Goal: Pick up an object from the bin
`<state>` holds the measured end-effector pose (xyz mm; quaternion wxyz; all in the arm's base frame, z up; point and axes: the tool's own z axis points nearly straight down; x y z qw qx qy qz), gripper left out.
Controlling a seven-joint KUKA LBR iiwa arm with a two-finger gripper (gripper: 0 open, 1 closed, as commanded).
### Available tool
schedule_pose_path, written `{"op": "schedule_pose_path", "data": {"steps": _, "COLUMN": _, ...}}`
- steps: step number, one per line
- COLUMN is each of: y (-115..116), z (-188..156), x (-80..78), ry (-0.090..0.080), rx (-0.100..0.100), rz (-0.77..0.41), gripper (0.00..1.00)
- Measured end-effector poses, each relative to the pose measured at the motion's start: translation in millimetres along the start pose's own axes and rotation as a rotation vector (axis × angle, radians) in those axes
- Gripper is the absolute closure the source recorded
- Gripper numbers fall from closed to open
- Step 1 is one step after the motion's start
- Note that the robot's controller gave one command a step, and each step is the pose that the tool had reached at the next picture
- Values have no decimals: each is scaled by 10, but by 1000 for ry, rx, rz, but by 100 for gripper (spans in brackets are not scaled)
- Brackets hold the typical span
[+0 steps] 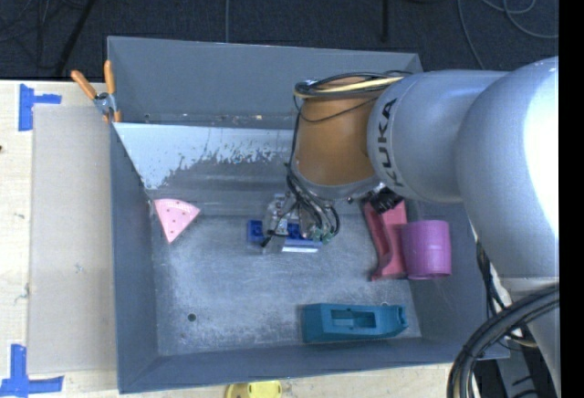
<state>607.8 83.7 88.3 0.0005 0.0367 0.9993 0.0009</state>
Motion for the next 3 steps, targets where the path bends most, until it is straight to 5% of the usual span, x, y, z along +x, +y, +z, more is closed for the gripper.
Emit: {"op": "schedule_pose_path", "data": {"steps": 3, "y": -5, "z": -416, "x": 2, "ry": 0, "rx": 1, "rz": 2, "gripper": 100}}
